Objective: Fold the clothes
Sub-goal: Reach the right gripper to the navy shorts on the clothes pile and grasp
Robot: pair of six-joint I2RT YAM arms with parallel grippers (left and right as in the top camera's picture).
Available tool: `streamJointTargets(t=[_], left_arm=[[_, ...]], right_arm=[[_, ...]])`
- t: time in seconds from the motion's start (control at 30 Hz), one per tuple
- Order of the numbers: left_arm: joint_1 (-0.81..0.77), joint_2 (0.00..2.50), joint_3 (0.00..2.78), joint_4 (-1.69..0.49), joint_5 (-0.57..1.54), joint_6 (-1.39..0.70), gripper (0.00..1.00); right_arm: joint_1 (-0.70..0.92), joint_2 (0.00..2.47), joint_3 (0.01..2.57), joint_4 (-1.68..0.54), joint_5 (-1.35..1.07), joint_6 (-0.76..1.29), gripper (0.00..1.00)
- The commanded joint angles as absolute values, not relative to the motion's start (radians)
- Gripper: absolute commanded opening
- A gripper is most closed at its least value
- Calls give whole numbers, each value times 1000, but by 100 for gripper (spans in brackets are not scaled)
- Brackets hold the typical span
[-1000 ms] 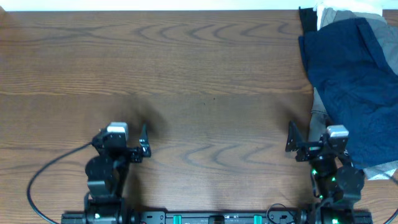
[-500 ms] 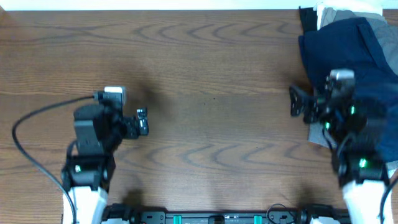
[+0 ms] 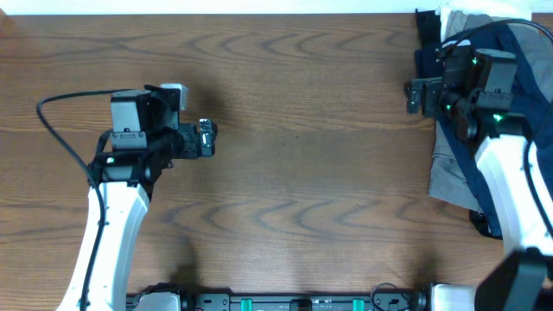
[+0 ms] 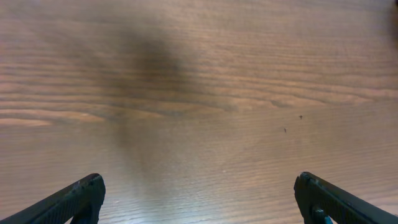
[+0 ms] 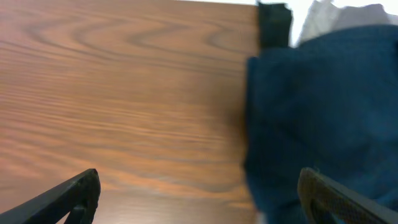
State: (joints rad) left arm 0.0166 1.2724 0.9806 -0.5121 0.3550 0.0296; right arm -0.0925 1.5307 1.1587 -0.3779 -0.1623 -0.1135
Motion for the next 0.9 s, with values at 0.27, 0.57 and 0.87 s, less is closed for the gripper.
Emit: streamJointTargets(t=[0.27,0.57,0.87], left_arm=[[12,1341,997,-507,409,28,98],[12,1341,997,-507,408,28,98],[12,1341,997,-506,408,28,98]], right_arm=[[-192,1720,1177,-284,-45,-267,84],[-208,1871,1177,-224,-2,-312,81],[-207,1903,1179,-143,4,-311,13]])
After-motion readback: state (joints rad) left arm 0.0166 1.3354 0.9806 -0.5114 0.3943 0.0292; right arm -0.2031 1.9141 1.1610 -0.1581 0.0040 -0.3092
